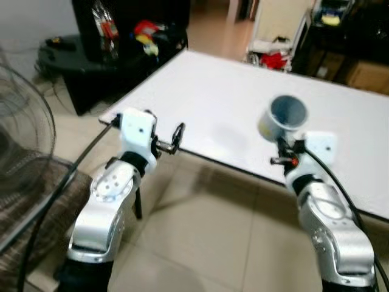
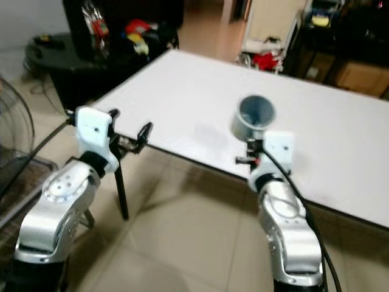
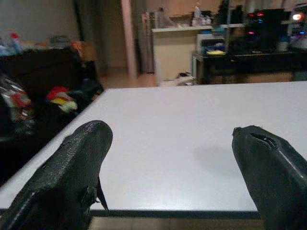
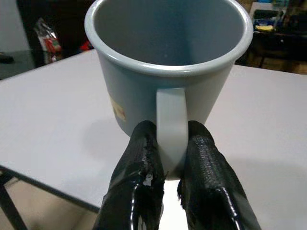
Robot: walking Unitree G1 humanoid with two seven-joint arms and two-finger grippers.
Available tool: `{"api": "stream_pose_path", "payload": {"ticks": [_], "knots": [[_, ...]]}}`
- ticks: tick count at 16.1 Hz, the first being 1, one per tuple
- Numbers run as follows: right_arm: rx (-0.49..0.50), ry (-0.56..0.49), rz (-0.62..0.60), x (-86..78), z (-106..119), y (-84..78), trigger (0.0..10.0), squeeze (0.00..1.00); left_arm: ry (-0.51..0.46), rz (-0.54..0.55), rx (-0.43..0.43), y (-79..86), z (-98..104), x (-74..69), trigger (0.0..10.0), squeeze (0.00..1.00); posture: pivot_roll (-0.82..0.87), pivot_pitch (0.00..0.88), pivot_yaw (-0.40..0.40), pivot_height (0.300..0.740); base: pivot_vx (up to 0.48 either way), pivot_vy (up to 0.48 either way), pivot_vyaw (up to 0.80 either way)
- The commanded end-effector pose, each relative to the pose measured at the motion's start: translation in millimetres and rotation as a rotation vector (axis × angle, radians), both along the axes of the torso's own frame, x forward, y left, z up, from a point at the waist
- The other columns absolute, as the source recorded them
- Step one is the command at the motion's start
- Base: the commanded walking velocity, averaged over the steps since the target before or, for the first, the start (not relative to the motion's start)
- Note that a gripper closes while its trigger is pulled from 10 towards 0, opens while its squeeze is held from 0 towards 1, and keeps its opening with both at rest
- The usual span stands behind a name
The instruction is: Setting the table
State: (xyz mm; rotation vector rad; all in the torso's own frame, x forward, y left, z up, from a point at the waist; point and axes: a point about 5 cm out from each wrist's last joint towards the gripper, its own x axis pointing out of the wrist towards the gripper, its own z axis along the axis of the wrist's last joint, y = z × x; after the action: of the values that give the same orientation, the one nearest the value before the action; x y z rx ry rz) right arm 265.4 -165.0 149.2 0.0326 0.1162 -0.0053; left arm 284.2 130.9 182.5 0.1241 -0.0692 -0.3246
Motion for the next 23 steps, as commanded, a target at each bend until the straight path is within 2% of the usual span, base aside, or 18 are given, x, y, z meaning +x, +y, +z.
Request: {"api": "stream_pose_path", "payload": {"ticks": [1,14,17,23], "knots": [[0.017,-0.031,0.028,1.9,5.8,8.4,10.0,0.00,-0.011,0.024,0.014,7.8,3.2,1.3,10.0,0.00,0.05,0.000,-0.062,0.740,0.334,0.000,0.00],[0.031,-0.031,0.032,1.4,5.6,9.4,10.0,0.00,-0.004,-0.002,0.011,4.5,3.0,0.8,10.0,0.00,0.05,0.000,-0.058,0.740,0.340,0.000,0.00],[0.028,-0.033,0.043,3.3,6.4,9.7,10.0,0.00,-0.006,0.000,0.009,4.3,3.8,2.0,10.0,0.00,0.05,0.000,-0.059,0.740,0.347,0.000,-0.61],[0.024,-0.037,0.052,6.9,7.5,10.4,10.0,0.00,-0.010,0.009,0.014,5.1,5.0,3.8,10.0,0.00,0.05,0.000,-0.064,0.740,0.347,0.000,0.00]]}}
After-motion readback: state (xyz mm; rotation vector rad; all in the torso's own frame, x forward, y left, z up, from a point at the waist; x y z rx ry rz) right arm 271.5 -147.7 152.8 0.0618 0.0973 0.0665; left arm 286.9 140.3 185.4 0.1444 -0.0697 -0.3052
